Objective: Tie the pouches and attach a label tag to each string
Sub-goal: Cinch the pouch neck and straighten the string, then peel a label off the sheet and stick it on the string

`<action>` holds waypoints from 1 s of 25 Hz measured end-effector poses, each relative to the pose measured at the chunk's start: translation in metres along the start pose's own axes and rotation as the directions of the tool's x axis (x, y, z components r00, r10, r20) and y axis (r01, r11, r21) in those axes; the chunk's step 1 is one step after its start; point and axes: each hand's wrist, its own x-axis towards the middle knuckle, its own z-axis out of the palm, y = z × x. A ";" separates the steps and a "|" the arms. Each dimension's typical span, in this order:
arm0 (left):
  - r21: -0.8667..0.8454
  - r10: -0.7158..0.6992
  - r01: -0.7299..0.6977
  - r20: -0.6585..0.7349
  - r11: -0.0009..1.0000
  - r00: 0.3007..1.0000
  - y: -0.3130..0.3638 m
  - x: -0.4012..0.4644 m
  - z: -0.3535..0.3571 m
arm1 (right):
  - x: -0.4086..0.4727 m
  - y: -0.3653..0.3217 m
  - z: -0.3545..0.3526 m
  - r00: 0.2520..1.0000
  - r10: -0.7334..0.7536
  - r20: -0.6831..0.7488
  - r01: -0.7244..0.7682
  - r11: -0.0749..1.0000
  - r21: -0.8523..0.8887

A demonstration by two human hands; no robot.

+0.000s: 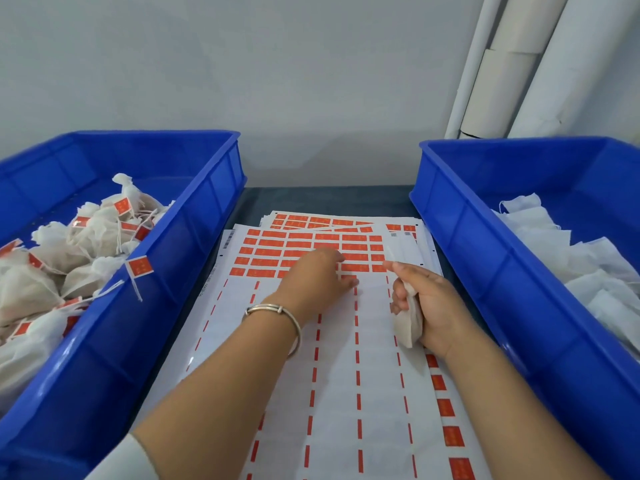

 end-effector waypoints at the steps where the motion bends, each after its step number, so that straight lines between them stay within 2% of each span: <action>1: -0.002 0.005 -0.005 0.013 1.000 1.000 -0.001 0.001 0.008 | 0.000 0.001 -0.001 1.000 -0.005 0.010 0.005 1.000 0.017; 5: -0.003 0.039 -0.039 0.031 0.999 0.999 -0.013 0.000 0.026 | 0.001 0.006 0.000 0.999 -0.008 0.031 0.008 1.000 0.026; 9: 0.081 0.111 -0.113 0.036 0.990 0.993 -0.021 -0.005 0.029 | -0.001 0.008 0.003 1.000 -0.006 0.029 0.006 1.000 0.007; 17: 0.227 0.143 -0.135 -0.018 0.964 0.990 -0.019 -0.007 0.027 | -0.005 0.011 0.012 0.999 -0.041 -0.009 0.040 0.992 -0.119; 20: 0.220 0.119 -0.108 -0.039 0.970 0.992 -0.018 -0.008 0.028 | -0.004 0.011 0.012 0.999 -0.041 -0.020 0.038 0.991 -0.126; 25: 0.173 0.144 -0.117 -0.153 0.978 0.978 -0.023 -0.013 0.036 | -0.004 0.013 0.012 0.998 -0.055 -0.004 0.054 0.991 -0.123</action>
